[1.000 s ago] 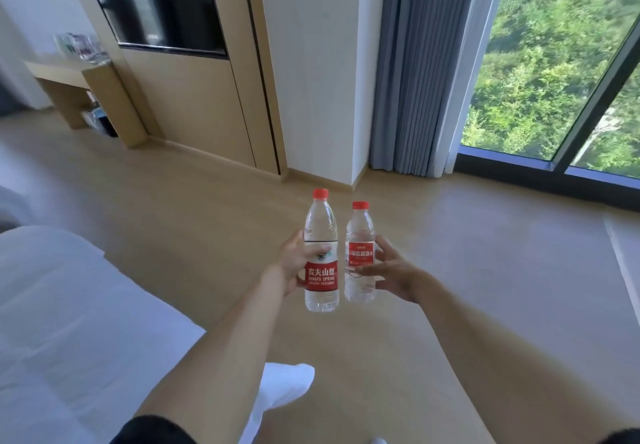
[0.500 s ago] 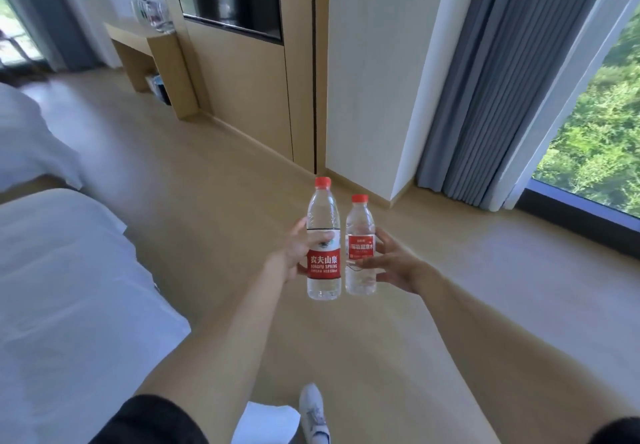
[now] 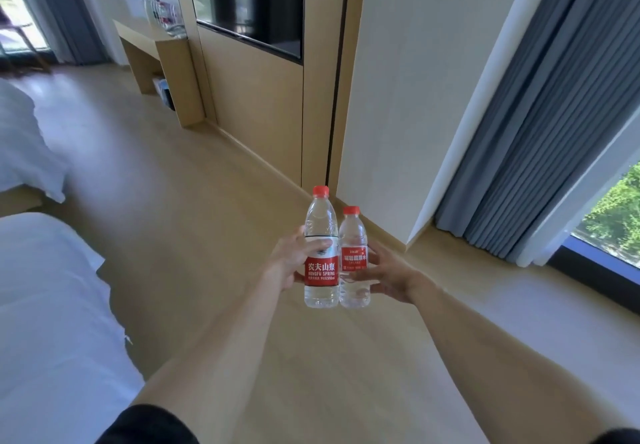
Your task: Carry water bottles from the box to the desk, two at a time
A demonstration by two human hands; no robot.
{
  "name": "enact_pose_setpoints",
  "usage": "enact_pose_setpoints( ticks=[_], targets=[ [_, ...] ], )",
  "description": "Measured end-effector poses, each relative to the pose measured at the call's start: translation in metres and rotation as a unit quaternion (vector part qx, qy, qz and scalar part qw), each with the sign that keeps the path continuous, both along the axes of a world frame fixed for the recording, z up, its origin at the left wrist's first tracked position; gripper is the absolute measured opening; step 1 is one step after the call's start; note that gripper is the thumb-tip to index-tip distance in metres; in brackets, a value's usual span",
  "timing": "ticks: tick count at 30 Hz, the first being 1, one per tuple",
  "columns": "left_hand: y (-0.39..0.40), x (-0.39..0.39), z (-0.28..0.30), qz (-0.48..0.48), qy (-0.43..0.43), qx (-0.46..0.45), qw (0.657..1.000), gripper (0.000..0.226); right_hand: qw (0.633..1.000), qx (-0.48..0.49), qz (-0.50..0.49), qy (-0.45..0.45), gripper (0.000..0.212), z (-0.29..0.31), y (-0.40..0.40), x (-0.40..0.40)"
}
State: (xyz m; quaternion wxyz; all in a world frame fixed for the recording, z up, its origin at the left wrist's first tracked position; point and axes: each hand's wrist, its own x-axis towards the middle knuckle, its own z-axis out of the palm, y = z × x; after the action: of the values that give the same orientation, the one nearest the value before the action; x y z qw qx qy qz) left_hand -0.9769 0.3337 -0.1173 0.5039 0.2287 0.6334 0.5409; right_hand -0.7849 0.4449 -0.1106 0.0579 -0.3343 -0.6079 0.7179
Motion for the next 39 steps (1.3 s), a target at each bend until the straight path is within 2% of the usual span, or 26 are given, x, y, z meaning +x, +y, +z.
enact_pose_setpoints(
  ticks=[8,15,27,33,39],
  targets=[
    [0.039,-0.112,0.005,0.069,0.009,-0.004,0.998,0.067,0.997,0.001,0.078,0.010,0.087,0.005,0.061,-0.128],
    [0.047,-0.206,0.004,0.169,0.008,-0.008,0.986,0.049,0.988,-0.008,0.151,0.009,0.081,0.000,0.096,-0.250],
    [0.113,-0.388,0.006,0.328,-0.001,-0.018,0.945,0.047,0.963,-0.050,0.263,0.025,0.083,-0.011,0.190,-0.486],
    [0.144,-0.461,0.009,0.368,0.002,-0.018,0.930,0.046,0.950,-0.058,0.307,0.019,0.081,-0.011,0.229,-0.582],
    [0.171,-0.534,0.008,0.385,-0.009,-0.015,0.923,0.060,0.944,-0.060,0.324,0.011,0.083,-0.011,0.258,-0.660]
  ],
)
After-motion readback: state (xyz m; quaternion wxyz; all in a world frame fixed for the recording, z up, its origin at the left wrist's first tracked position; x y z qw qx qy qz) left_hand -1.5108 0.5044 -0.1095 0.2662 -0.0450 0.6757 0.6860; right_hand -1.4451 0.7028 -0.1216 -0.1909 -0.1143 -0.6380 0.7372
